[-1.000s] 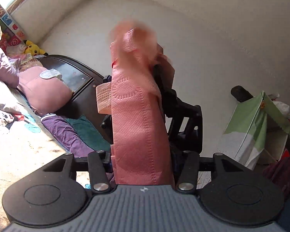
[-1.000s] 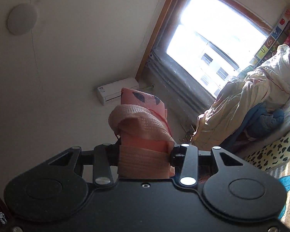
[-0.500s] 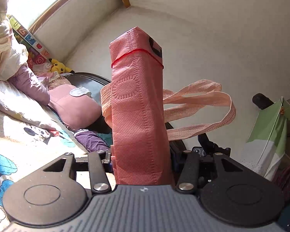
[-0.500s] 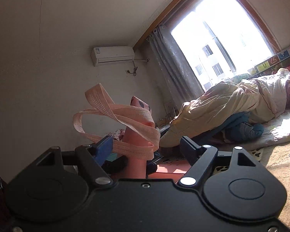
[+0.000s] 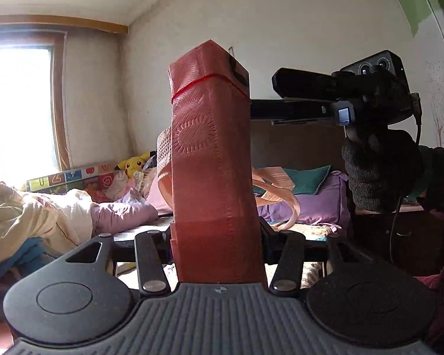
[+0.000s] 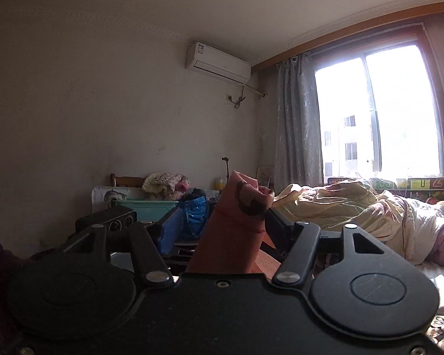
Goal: Fold shopping bag
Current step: 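Raise the banded pink roll upright with the left tool, handles hanging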
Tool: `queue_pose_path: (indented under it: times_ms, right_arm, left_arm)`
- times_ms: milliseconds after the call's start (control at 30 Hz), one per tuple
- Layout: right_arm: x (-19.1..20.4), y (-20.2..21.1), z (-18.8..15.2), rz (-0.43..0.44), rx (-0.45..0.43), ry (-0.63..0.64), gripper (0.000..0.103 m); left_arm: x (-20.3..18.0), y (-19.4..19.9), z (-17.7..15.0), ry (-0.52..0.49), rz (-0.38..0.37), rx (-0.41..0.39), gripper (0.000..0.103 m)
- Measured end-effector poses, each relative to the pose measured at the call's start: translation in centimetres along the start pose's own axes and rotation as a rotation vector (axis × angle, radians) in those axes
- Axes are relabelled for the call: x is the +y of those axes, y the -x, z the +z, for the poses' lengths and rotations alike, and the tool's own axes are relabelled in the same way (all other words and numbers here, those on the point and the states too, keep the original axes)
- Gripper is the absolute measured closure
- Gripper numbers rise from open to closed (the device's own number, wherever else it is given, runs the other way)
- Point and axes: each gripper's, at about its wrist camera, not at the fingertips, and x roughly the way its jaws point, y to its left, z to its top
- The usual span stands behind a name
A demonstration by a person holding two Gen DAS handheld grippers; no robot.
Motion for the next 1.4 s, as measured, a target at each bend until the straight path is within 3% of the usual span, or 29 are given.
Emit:
queue_pose_path:
  times_ms: [67,100,233,333,433,467,533,600,633,833,933,1133,1300,1367,1400]
  right_arm:
    - [-0.6,0.6,-0.8,0.009,-0.029,-0.067,0.04]
    - [-0.7,0.9,-1.0,0.017,-0.035,-0.083,0.039]
    - [-0.9,2.4,-2.1,0.051,-0.059,-0.144,0.038]
    - [-0.8,3.4,-2.3,0.067,-0.08,-0.172,0.038]
    - [0.2,3.8,-2.1,0.06,-0.073,-0.111,0.038]
    - [0.3,4.3,-2.2,0.063,-0.087,-0.107,0.038]
    - [0.0,5.0,-2.3,0.056,-0.124,-0.134,0.04]
    - [-0.1,4.8,-2.3,0.04,-0.146,-0.147,0.052]
    - [0.0,4.5,-2.1,0.036,-0.149,-0.136,0.065]
    - [4.4,0.8,1.2,-0.045,-0.036,0.242,0.07]
    - [5.9,-0.8,2.1,-0.068,0.042,0.416,0.07]
    - [5.4,-0.3,3.5,0.036,0.054,0.417,0.07]
    - [4.7,0.0,4.7,0.048,0.104,0.507,0.074]
    - [4.9,-0.1,4.7,0.038,0.137,0.557,0.095]
    - [5.0,-0.2,4.6,0.04,0.153,0.576,0.095]
  left_arm:
    - [-2.4,-0.2,0.2,-0.215,0.097,0.046,0.054]
    - [-4.1,-0.3,0.1,-0.384,0.195,0.075,0.054]
    - [-6.7,-0.7,-1.2,-0.709,0.331,0.089,0.054]
    - [-7.4,-0.4,-2.2,-0.844,0.389,0.067,0.054]
    - [-7.6,0.5,-1.6,-0.845,0.396,0.037,0.054]
    - [-7.3,0.9,-1.4,-0.795,0.381,0.029,0.054]
    - [-5.0,1.6,-0.5,-0.536,0.262,0.002,0.054]
    - [-1.1,1.8,-0.7,-0.142,0.058,-0.052,0.054]
    - [0.8,1.8,-0.9,0.051,-0.045,-0.079,0.054]
    - [3.9,-0.9,-4.6,0.596,-0.467,-0.159,0.054]
    - [3.6,-1.5,-6.5,0.753,-0.663,-0.257,0.054]
    - [2.4,-2.8,-10.0,0.933,-0.892,-0.362,0.054]
    - [2.1,-3.1,-10.2,0.974,-0.963,-0.4,0.054]
    - [2.1,-2.8,-9.9,0.966,-0.976,-0.379,0.054]
    - [2.2,-2.6,-9.8,0.958,-0.982,-0.368,0.054]
